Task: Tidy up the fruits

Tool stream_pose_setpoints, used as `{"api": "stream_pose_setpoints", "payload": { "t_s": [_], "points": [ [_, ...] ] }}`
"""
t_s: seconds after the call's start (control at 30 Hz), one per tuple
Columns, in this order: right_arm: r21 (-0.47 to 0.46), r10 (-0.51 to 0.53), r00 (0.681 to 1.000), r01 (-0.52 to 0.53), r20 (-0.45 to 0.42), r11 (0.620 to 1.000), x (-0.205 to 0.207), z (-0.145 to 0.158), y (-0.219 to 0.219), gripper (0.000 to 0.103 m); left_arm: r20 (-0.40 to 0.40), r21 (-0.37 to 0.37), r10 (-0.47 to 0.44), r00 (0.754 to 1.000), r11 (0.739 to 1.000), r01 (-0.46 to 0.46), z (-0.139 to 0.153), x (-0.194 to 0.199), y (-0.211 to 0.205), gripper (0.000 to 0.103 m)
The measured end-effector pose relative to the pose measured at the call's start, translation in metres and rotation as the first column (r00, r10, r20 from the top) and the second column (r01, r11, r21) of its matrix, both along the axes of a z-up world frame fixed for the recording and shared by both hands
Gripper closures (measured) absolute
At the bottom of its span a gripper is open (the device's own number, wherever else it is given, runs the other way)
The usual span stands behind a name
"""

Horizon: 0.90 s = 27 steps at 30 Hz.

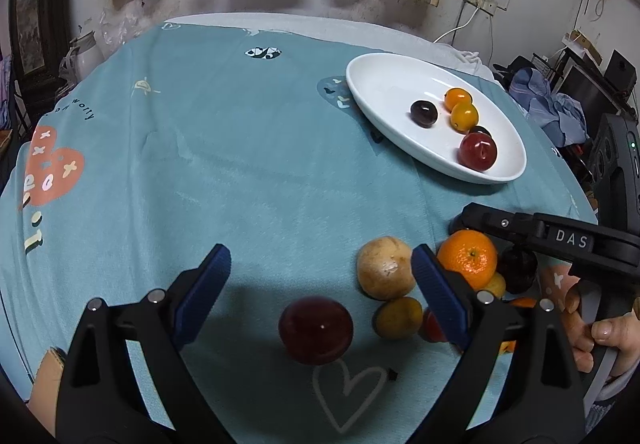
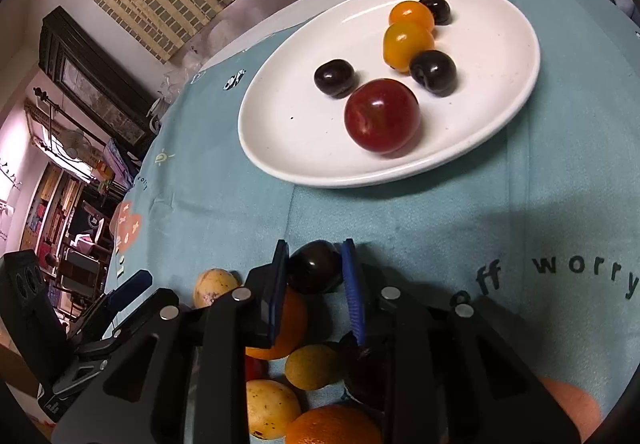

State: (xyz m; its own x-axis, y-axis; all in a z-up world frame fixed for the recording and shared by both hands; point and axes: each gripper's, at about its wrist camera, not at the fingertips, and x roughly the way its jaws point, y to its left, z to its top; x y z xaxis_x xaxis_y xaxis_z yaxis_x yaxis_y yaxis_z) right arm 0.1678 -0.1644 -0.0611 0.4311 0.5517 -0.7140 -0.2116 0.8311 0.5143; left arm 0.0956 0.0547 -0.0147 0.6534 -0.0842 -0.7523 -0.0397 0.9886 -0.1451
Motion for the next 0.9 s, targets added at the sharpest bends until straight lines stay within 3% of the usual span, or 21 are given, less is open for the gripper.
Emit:
{"api": "stream_pose_setpoints", "payload": {
  "t_s": [0.2,0.27,0.4,0.7,0.9],
  "points": [
    [0.007,-0.023,0.999,0.023,0.039,1.0,-0.003,0.007,0.0,0.082,-0.009,-0.009,-0.003,1.0,1.0,0.003,-0.002,0.0,0.002,0.01],
    [0.022,-0.021,0.998,0.02,0.059,1.0,-0.006,0.013,-0.004,0.093,-0.01,-0.015,-0.005,1.0,1.0,0.004,-0.002,-0.001,0.004,0.01],
    [0.041,-0.002,0.998,-0.001,0.067,0.999,-0.009,0.019,-0.009,0.093,0.0,-0.024,0.013,1.0,1.0,-0.013,0.0,-0.012,0.012,0.01],
    [0.108,0.012,0.999,-0.007,-0.049,0.994,0.007,0.001,-0.007,0.092,-0.034,0.009,-0.005,0.999,1.0,0.005,-0.012,-0.031,0.01,0.01],
    [0.053,-0.01,0.999,0.013,-0.052,0.999,0.009,0.003,0.001,0.091,-0.058,0.039,-0.031,0.998,0.999,0.033,-0.018,-0.031,0.002,0.01]
  ]
}}
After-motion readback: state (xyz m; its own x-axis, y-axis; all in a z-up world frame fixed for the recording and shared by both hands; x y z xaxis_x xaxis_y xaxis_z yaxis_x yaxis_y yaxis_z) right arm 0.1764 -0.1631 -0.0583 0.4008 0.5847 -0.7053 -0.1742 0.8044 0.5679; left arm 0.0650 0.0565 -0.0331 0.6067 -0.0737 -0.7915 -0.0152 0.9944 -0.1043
